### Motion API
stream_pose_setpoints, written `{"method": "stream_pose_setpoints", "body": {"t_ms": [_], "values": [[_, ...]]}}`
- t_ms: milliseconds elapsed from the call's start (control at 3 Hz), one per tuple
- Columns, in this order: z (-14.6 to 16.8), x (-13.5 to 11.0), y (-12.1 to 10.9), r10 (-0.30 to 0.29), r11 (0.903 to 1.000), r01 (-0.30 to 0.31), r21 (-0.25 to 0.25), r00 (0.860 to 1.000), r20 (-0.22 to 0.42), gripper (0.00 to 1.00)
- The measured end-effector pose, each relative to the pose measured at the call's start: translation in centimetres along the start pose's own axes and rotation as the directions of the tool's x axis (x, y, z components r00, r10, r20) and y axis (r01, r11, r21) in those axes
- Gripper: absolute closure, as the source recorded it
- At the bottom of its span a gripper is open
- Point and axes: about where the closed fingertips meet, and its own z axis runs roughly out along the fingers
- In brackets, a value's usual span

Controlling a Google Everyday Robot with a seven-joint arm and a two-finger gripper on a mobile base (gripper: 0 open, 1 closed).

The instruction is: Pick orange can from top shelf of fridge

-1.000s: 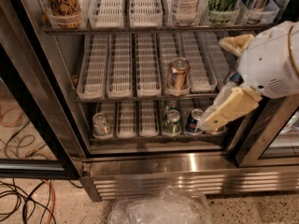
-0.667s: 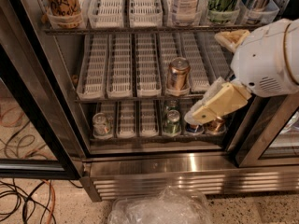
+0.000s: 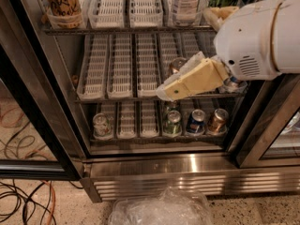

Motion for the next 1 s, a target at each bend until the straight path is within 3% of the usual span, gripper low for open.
{"method": "stream_pose_setpoints", "body": {"t_ms": [1000], "values": [[2.4,-0.4,0.8,0.007,0.9998,-0.007,-0.016,1.000,0.030,0.00]]}}
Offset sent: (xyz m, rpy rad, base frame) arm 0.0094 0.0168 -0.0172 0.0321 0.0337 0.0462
